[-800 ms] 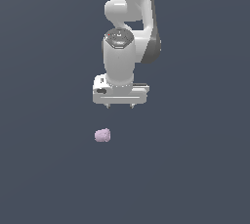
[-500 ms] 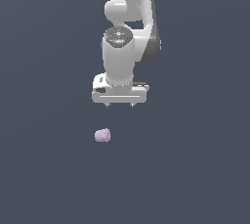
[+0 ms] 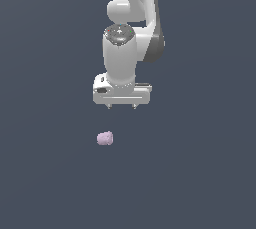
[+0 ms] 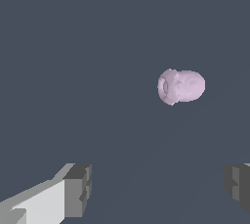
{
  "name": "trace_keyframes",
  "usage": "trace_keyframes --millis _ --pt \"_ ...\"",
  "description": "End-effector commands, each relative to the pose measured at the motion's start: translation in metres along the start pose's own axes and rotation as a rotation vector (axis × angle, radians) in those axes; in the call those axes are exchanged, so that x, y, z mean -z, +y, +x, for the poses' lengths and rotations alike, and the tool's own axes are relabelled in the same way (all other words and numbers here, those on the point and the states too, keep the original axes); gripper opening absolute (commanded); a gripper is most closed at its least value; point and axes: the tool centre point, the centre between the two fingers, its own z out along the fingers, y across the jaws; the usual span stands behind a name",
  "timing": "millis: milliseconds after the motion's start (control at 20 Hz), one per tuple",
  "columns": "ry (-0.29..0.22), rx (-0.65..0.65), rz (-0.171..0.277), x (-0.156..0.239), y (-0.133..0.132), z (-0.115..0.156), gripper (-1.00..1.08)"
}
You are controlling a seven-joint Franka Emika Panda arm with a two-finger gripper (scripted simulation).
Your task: Pick up the object and move it to a goal position.
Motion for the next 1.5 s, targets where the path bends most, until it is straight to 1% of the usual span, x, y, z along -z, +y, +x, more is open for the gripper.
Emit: trace_keyframes --millis 0,300,550,1450 --pt "-0.001 -0.017 0.001 -0.001 0.001 0.001 1.0" --pt "-0.002 -0.102 0.005 -0.006 0.005 0.005 1.0" --pt "-0.005 -0.214 0.01 -0.013 0.01 0.011 1.0" --pt "-0.016 -0.768 0.022 -0.049 0.039 0.038 1.0"
